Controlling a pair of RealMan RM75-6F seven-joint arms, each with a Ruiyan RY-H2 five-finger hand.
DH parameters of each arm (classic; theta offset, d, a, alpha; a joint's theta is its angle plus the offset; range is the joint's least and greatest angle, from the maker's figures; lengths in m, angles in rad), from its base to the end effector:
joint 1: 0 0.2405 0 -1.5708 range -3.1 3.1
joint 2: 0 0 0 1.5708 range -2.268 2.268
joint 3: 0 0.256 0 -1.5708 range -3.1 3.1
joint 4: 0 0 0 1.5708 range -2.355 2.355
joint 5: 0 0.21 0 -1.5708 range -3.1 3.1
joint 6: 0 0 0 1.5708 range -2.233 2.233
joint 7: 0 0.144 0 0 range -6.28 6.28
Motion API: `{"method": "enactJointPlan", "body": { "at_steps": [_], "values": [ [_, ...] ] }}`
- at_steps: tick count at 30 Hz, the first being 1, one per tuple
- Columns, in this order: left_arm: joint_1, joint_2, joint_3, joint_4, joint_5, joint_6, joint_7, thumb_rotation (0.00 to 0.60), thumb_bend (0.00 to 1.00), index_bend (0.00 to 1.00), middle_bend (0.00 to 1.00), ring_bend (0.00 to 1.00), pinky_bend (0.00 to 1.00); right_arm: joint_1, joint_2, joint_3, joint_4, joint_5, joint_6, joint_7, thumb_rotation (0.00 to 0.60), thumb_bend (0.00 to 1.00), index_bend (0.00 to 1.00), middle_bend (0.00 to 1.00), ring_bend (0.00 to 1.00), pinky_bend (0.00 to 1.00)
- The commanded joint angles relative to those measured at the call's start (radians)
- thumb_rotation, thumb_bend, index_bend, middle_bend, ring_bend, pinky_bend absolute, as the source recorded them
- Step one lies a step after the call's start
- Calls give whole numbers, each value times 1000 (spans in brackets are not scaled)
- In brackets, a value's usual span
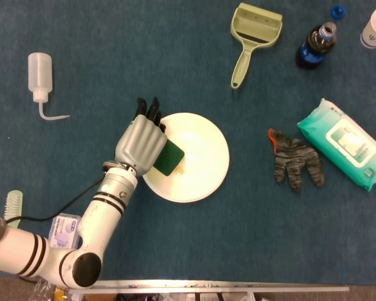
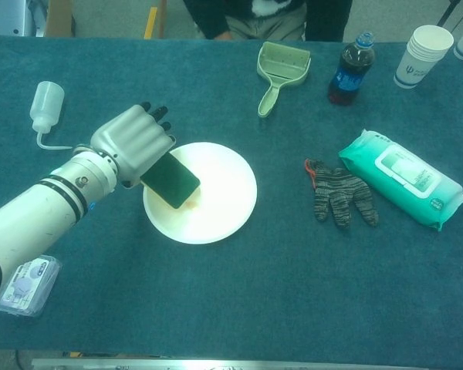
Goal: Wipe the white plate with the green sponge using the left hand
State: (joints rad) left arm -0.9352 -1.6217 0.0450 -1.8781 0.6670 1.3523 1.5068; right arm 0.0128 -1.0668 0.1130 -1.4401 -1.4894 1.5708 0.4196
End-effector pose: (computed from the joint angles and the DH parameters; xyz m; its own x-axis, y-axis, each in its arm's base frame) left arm -0.1025 0.2653 -0.0408 0.9713 0.0357 0.2352 0.2206 -0.5052 -0.8343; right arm -0.3475 -0.1704 0.2173 0.2079 0.1437 0.9675 -0.9781 0.0291 0.2059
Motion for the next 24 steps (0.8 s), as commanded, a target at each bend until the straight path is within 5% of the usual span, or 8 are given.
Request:
{"method": "enactJointPlan", "body": {
  "at_steps": [1,11,24],
  "values": [
    [-9,6,-5,-21,-8,14,13,538,236,388,199,50,138,-1,-1,-1,3,-1,1,4,600,183,340,400,265,313],
    [-48,-31,-24,-61,-53,39,67,537,236,388,200,50,139,-5,-3,0,20,-2,7,28,600,183,340,400,265,313],
    [-74,-85,3,16,-95,26,86,538,236,388,200,51,139,-12,4,2,25,1,13,38,600,184,340,400,265,313]
  ]
}}
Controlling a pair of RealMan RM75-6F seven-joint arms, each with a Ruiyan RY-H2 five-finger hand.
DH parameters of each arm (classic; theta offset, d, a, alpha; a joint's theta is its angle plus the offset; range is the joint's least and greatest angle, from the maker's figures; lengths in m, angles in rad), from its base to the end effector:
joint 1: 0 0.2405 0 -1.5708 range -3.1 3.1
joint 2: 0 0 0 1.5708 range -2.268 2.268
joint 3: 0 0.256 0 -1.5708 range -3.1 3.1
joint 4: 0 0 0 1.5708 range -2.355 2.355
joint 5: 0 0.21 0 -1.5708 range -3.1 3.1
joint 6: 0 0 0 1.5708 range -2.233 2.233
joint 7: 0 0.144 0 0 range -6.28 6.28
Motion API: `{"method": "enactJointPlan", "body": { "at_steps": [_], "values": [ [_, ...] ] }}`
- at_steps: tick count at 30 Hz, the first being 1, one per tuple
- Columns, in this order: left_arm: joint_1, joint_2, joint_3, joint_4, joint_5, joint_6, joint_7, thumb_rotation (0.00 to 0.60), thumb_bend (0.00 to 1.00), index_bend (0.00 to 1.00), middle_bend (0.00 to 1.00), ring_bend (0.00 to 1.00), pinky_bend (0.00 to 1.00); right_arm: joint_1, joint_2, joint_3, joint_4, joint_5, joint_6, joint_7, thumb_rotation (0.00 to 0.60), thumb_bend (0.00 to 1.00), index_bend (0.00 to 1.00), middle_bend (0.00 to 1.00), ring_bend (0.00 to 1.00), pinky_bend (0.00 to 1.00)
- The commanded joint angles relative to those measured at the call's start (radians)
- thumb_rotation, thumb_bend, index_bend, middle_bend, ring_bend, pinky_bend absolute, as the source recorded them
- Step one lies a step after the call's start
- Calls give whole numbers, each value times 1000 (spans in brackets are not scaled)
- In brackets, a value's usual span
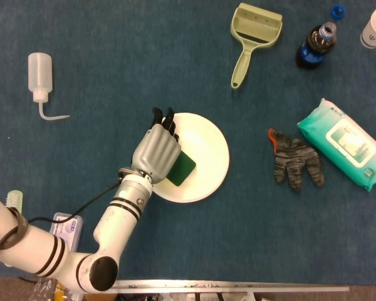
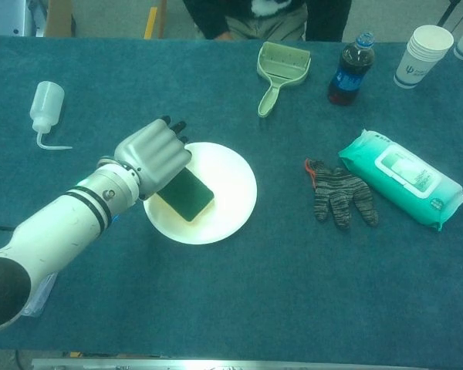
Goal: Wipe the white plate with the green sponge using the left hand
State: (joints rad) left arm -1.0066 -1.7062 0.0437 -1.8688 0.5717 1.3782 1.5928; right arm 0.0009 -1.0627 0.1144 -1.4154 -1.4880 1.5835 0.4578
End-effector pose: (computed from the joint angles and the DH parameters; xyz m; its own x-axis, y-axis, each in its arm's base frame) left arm -0.0849 0.2556 -0.0626 0.9847 0.0218 0.1726 0.1562 -0.5479 -0.8218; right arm -0.3525 -0.1661 0.2239 0.2003 0.1567 0.9671 -0.9797 0.0332 0.1975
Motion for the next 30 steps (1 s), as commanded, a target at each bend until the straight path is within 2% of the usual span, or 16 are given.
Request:
{"method": "enactJointPlan", "body": {
  "at_steps": [1,6,13,22,30],
  "values": [
    [-3,1,6,9,0,1,1,540,236,388,200,51,139,0,0,0,0,0,0,0,600,184,340,400,264,313],
    [0,14,29,30,17,15,1,540,236,390,200,51,139,2,-1,1,-1,1,-3,-2,600,184,340,400,264,313],
    [7,38,30,36,21,35,-11,540,236,390,200,51,139,-2,0,2,-3,0,4,-3,600,183,340,400,265,313],
    [-1,66,13,-52,39,79,6,542,236,390,201,51,139,-4,-3,1,-3,-6,10,2,600,184,340,400,264,313],
    [-16,22,4,-88,19,76,27,539,236,390,201,51,139,-6,-3,1,3,-5,11,9,600,183,340,400,265,313]
  ]
}}
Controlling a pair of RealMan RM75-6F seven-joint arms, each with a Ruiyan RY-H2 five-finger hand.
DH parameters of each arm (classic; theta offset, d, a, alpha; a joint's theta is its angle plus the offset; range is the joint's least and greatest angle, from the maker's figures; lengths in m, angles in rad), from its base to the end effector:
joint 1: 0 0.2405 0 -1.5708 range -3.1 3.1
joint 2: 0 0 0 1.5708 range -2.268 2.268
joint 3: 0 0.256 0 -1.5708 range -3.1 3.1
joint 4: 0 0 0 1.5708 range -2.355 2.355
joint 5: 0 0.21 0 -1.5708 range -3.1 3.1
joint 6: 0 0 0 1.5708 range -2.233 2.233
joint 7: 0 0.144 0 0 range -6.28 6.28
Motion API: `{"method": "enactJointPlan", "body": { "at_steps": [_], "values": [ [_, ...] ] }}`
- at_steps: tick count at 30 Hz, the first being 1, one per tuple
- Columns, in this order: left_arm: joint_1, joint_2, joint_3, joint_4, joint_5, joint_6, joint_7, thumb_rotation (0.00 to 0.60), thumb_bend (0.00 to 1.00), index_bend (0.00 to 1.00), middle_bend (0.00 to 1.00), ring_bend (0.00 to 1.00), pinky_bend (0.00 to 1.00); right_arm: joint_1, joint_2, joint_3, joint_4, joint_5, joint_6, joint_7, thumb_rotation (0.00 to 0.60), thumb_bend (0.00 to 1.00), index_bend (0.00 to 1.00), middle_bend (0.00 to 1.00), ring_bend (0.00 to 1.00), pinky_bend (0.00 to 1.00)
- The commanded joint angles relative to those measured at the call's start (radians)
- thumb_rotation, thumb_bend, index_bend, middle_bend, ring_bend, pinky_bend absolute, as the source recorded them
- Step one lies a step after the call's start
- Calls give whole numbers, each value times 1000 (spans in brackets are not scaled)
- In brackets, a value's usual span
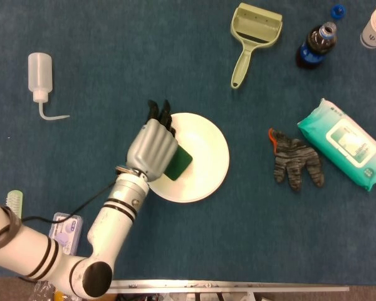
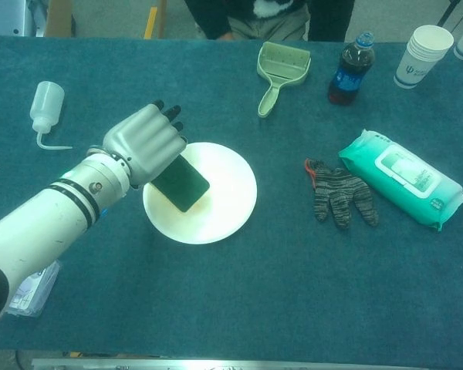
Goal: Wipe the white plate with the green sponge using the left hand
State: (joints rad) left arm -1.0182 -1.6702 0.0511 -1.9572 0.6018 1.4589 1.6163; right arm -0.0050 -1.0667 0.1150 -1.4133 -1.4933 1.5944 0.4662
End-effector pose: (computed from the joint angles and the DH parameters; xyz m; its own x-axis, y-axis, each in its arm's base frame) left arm -0.0750 0.2511 -0.0437 0.9828 -0.0155 0.1841 0.1493 -0.5206 -0.8407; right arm -0.3521 -0.1640 0.2236 0.1910 0.1637 0.9678 -0.9816 0.0282 0.1890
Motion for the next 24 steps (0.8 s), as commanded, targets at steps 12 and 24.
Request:
{"method": "enactJointPlan", "body": {
  "at_steps": [12,24],
  "values": [
    [-25,-71,-13,82,-67,-47,5,539,236,390,200,51,139,-6,4,4,4,12,0,2,600,184,340,400,264,313],
    [-40,-83,-11,145,-89,-70,3,539,236,391,200,51,139,-9,3,7,7,19,-1,2,600,184,340,400,265,313]
  ]
}}
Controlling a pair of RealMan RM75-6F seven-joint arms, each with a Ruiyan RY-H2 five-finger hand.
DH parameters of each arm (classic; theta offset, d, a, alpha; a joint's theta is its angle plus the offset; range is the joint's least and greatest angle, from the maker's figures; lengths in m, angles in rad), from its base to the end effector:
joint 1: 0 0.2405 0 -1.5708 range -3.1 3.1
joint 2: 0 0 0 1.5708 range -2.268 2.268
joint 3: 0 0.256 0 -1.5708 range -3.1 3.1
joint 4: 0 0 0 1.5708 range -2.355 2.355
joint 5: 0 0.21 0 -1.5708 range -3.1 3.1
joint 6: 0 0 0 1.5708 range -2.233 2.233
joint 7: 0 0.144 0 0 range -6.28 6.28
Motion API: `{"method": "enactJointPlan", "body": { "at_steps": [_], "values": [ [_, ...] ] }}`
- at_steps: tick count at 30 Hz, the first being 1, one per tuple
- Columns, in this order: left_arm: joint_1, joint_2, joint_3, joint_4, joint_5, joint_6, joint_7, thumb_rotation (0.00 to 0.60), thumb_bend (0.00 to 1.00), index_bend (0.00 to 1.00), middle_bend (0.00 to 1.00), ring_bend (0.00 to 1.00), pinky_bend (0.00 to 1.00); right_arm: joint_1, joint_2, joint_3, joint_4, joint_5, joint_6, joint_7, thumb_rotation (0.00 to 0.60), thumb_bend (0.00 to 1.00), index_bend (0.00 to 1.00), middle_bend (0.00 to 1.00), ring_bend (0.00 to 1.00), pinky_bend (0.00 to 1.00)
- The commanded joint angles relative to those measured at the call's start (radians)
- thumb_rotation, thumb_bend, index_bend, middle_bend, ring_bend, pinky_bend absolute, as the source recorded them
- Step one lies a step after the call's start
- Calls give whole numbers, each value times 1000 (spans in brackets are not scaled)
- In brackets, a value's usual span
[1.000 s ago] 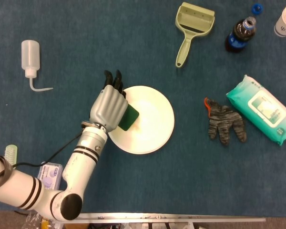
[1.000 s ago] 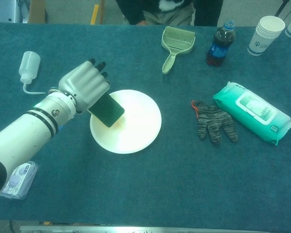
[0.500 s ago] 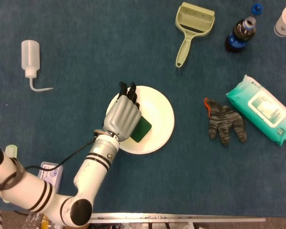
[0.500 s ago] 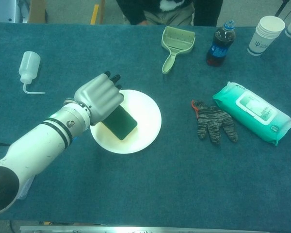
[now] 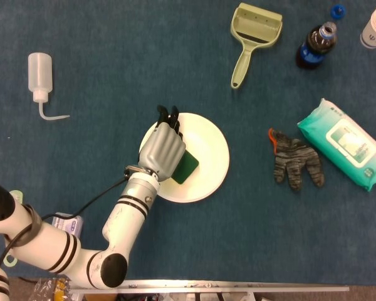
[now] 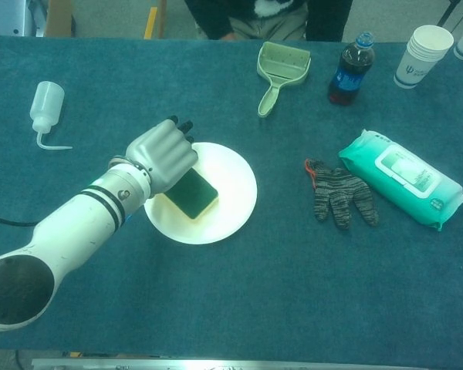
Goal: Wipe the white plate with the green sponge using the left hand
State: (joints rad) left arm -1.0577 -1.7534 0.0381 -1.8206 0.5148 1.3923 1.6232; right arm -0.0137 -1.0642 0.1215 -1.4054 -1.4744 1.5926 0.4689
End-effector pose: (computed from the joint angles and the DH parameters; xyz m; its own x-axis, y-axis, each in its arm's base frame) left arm -0.0777 0.2599 -0.0740 0.9915 0.0061 0.1302 0.1127 -0.5420 -0.8328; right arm -0.3566 -0.1618 0.2279 0.2000 0.1752 0.9640 -0.9797 0.0526 0.1937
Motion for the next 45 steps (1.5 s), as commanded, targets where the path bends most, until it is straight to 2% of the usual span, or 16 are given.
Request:
{"method": "enactJointPlan", "body": {
  "at_steps": [1,26,36,45],
  "values": [
    [-1,0,3,14,0,-3,-5,540,235,391,201,51,139,0,1,1,-2,0,1,-1,600,184,340,400,265,313],
    [33,98,39,27,24,39,-37,546,236,394,201,51,139,-1,3,1,-17,-9,7,-16,600,184,340,400,264,313],
    [93,188,30,-24,77,63,-167,552,236,394,201,51,139,-4,4,1,-21,-10,10,-19,600,184,340,400,265,313],
    [163,274,48,-51,139,59,-301,549,236,394,201,51,139,-2,5,0,-33,-13,9,-33,600,184,340,400,264,313]
  ]
}}
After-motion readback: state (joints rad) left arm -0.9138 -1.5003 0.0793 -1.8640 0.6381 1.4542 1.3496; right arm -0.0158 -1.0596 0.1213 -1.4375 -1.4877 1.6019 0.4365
